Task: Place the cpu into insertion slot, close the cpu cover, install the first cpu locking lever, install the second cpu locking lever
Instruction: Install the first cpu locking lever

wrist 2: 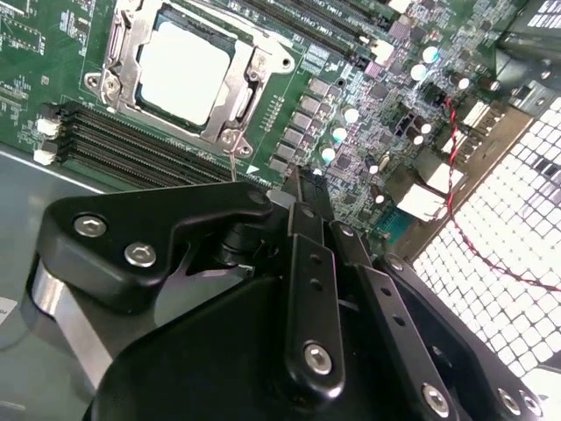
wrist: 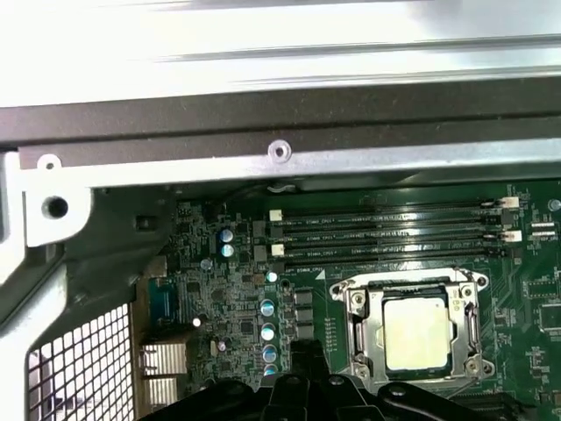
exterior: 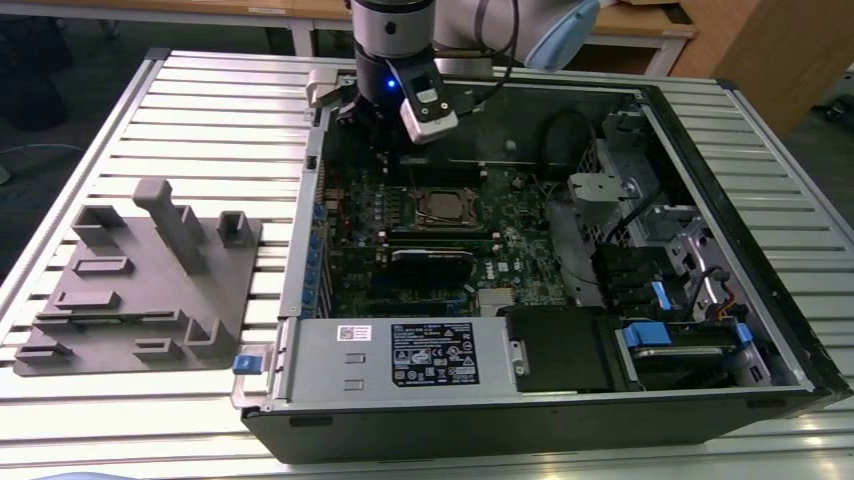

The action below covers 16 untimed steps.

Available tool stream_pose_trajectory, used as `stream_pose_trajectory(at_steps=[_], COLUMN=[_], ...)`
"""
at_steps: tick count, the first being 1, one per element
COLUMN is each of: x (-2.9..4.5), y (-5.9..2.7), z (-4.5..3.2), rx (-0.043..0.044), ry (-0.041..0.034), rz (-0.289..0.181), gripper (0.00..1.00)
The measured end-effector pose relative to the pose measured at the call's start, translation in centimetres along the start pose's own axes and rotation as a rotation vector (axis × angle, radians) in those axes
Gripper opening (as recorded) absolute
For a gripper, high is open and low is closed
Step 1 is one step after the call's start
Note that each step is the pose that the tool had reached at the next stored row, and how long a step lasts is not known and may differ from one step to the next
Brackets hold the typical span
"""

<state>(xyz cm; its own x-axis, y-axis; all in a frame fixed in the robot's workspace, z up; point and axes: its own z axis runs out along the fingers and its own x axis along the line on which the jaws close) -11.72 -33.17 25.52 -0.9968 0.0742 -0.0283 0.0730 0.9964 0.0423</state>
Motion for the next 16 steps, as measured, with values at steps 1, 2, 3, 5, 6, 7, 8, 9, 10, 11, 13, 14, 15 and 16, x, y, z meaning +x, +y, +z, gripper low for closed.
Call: stream_pose_trajectory(at_steps=[1,2,3,5,6,7,8,9,10,11,13,14,15,16], x=[0.01,0.02,0.03,0.05,0.07,0.08,0.1,0.11,0.12,0.13,0.14,0.14,0.15,0.15], y=[0.08,0.16,0.26,0.49,0.64,0.8,0.96,1.08,1.19,1.28,1.42,1.48,1.53,1.59], z=[0.0,0.01,0.02,0.04,0.05,0.07,0.09,0.11,0.14,0.16,0.2,0.22,0.24,0.27], rx=[-0.001,-0.0013,-0.0016,-0.0019,-0.0021,-0.0025,-0.0031,-0.004,-0.0054,-0.0074,-0.0131,-0.0172,-0.0209,-0.0236], ry=[0.0002,0.0001,0.0001,0.0002,0.0003,0.0003,0.0003,0.0003,0.0004,0.0005,0.001,0.0013,0.0017,0.0017], rz=[0.0,0.0,0.0,0.0,0.0,0.0,0.0,0.0,0.0,0.0,0.0,0.0,0.001,0.001], gripper=[0.11,0.11,0.11,0.11,0.11,0.11,0.11,0.11,0.11,0.11,0.11,0.11,0.11,0.11])
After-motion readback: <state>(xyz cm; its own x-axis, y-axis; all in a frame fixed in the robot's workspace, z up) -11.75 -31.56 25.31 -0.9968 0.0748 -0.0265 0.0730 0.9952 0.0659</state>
